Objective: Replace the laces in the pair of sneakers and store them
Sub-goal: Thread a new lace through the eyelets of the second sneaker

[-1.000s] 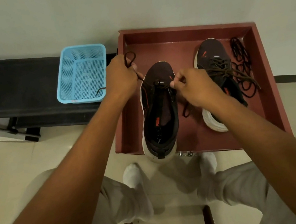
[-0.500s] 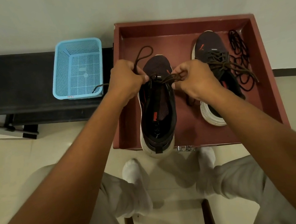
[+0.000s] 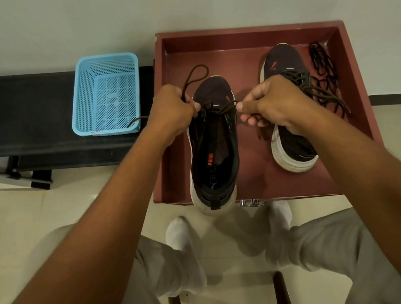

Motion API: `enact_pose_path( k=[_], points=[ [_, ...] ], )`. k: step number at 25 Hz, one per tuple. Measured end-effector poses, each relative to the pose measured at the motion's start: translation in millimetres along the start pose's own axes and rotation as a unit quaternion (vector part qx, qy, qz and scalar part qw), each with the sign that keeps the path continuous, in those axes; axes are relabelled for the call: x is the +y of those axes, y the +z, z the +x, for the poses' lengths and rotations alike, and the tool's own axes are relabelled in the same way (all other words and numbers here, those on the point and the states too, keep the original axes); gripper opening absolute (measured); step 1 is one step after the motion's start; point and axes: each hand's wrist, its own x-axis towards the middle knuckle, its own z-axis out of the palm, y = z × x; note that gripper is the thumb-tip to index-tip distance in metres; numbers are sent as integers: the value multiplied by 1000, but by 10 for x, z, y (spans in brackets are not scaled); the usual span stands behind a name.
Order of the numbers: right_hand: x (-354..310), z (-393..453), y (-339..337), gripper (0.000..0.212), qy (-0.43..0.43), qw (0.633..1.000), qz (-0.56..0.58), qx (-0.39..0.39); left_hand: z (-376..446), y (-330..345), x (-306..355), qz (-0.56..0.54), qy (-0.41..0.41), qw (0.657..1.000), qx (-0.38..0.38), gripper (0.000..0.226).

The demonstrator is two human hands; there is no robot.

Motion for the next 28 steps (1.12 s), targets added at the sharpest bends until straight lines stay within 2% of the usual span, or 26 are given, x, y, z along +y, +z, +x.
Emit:
enact_pose_path(
  k=[7,10,12,16,19,22,28],
  points=[
    [-40,-9,-87,10,53,996,-64,21,-2,-58,23,8,5,1000,9,10],
    [-68,-6,-117,21,58,985,-143,82,-8,-108,33,13,1,1000,14,11],
    [-86,-28,-112,29,54,983,-156,82,-8,-133,44,14,-1,1000,15,11],
    [-104,-25,39,15,19,997,-71,-3,-9,-177,40,6,15,1000,10,6],
    [-86,2,164,10,-58,994,-90,24,-31,-165,43,41,46,998,27,6],
    [-111,-35,188,16,-79,988,-126,49,-41,-135,55,76,64,994,48,7],
    [-200,-86,80,38,-44,983,-156,89,-7,-163,48,76,39,996,26,15]
  ],
)
